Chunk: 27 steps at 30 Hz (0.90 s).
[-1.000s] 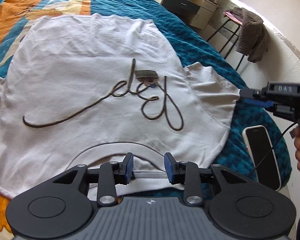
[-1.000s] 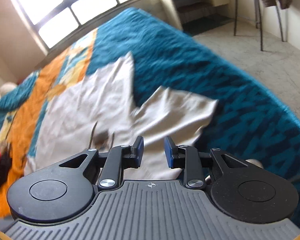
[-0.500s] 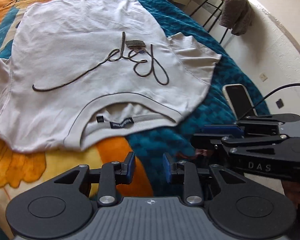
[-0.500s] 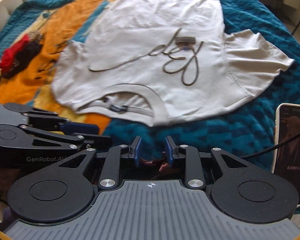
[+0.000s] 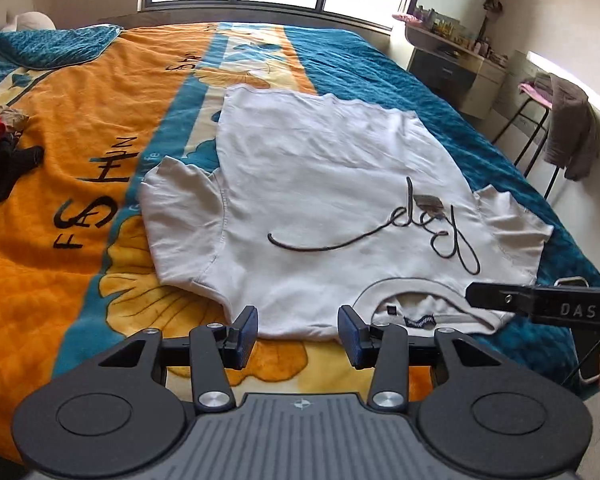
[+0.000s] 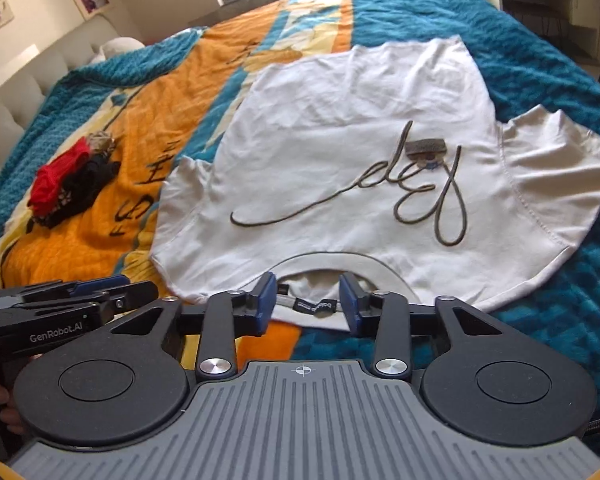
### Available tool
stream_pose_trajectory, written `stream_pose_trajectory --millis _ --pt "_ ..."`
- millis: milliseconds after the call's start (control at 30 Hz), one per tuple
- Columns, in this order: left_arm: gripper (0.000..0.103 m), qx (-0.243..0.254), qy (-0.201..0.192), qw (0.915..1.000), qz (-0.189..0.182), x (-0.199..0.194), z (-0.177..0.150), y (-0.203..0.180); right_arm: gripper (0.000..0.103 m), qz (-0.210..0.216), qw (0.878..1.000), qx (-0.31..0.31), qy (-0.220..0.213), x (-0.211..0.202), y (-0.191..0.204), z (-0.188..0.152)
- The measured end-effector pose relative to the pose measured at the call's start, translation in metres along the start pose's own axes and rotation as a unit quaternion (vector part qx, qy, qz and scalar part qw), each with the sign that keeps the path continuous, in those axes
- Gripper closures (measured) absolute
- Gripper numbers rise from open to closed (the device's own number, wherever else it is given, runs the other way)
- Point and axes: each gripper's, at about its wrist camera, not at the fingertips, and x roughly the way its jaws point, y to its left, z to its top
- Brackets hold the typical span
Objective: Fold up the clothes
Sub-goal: 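Grasp the sweatshirt side with the left tool and fold it inward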
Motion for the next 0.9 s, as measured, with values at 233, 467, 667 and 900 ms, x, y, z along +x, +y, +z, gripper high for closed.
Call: stream_pose_trajectory --millis 233,467,667,900 --pt "0.058 -0.13 -0.045 0.9885 0.063 -0.005 0.015 0.067 0.068 0.009 0.999 0.038 -0.024 0.019 -0.006 0.017" --pt "0.062 -0.288 0.0 0.9567 0.04 0.037 0.026 0.149 0.058 0.04 0.997 0.067 0.005 0.054 0.0 0.029" --pt "0.061 -0.368 0.082 0.9232 -0.074 0.067 0.017 0.147 0.056 0.043 0.998 0.049 0.019 0.071 0.016 0.025" --pt "0.057 -0.446 0.024 0.891 -0.081 0.085 -0.006 0.142 0.055 0.036 0.998 0.039 0.024 0.092 0.012 0.012"
